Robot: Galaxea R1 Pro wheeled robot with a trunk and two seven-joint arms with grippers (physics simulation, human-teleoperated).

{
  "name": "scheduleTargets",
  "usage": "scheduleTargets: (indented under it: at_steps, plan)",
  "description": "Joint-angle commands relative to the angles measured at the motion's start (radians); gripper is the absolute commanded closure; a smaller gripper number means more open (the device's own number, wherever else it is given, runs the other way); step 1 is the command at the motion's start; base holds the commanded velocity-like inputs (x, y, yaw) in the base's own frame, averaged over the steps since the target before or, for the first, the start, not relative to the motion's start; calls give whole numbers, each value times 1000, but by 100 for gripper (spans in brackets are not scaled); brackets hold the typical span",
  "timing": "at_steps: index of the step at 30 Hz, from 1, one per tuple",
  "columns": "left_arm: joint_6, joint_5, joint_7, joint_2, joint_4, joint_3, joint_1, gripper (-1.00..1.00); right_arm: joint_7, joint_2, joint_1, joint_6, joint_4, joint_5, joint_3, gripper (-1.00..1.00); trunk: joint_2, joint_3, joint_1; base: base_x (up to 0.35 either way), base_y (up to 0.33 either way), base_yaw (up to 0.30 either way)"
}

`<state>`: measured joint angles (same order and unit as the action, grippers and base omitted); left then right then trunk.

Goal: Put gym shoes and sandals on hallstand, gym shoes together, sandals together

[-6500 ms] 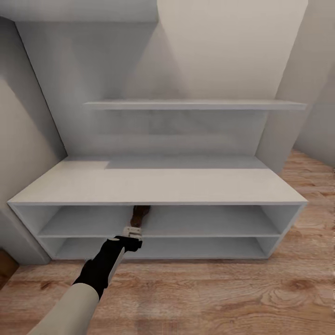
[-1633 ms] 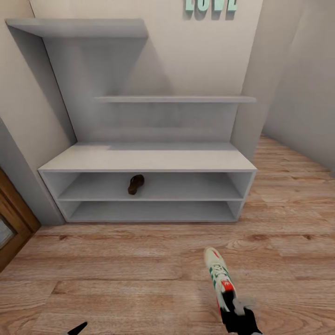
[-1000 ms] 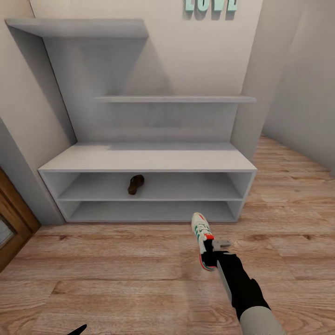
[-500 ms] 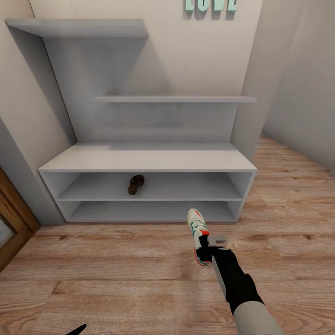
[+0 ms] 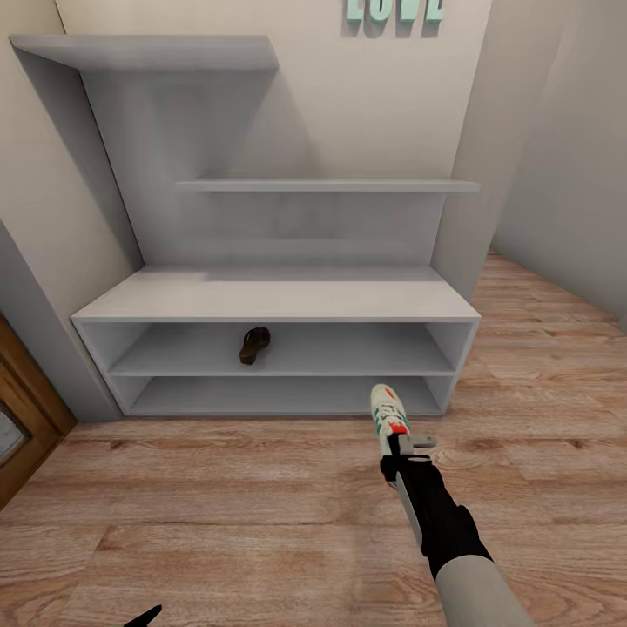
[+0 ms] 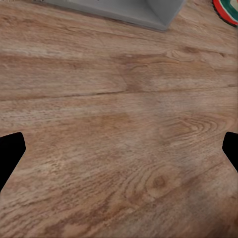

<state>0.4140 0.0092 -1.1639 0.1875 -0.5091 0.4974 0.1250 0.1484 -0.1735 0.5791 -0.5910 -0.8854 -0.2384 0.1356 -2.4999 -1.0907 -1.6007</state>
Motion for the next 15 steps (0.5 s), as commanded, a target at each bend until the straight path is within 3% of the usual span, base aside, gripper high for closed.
scheduleTargets:
  at_steps: [1,15]
  plan:
    - [3,1,-5,0,1,3,1,-100,2,-1,1,-5,-1,-4,2,100,0,-1,0,0,0,0]
    - [3,3,-4,1,-2,3,1,-100,12,-1,1,-5,-10,-4,1,100,0,-1,0,0,0,0]
